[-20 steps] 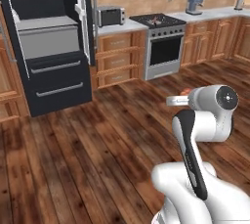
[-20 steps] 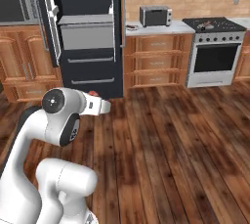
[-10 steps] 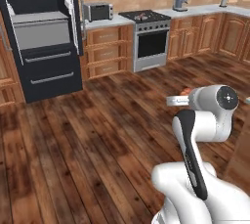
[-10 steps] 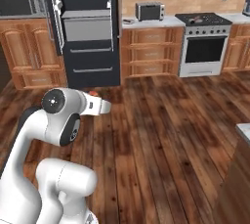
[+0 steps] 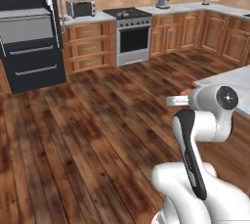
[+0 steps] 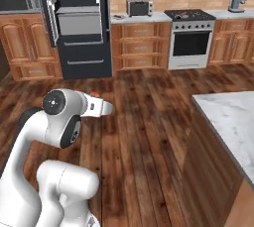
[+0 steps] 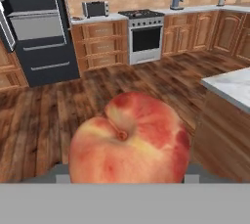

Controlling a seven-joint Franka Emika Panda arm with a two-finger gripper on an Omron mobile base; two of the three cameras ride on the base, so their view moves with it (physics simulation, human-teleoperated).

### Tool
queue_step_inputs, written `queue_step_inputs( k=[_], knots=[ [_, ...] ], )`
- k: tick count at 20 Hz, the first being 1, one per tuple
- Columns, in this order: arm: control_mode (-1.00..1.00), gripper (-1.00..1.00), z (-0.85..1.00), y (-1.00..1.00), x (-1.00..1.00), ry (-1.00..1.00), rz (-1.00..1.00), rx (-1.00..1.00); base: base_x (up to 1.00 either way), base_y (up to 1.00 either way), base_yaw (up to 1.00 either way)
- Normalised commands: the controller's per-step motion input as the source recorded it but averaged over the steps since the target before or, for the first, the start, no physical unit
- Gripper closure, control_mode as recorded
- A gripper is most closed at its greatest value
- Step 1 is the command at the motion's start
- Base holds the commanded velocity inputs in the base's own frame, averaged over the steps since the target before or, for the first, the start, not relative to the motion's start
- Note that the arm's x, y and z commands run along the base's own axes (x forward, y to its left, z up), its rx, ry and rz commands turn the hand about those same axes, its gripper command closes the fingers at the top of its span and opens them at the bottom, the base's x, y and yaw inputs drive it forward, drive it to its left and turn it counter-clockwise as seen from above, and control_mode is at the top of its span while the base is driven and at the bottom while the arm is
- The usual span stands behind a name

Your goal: Place the cold items (peach and lemon wedge) from the fridge in one tupperware on the dining counter. Place the warm items (kebab skewer and hot dog) in the stove area in another tupperware.

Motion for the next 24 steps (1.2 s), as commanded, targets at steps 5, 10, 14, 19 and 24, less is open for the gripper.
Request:
queue_step_inputs(
  k=[5, 10, 14, 19, 24],
  knots=[
    [1.0, 1.0, 0.0, 0.0, 0.0, 0.0, 0.0, 0.0, -1.0, -1.0, 0.0],
    [1.0, 1.0, 0.0, 0.0, 0.0, 0.0, 0.0, 0.0, -1.0, -0.96, 0.0],
    [1.0, 1.0, 0.0, 0.0, 0.0, 0.0, 0.0, 0.0, -1.0, -0.85, 0.0],
    [1.0, 1.0, 0.0, 0.0, 0.0, 0.0, 0.0, 0.0, -1.0, -0.84, 0.0],
    [1.0, 1.0, 0.0, 0.0, 0.0, 0.0, 0.0, 0.0, -0.99, -0.97, 0.0]
  ],
)
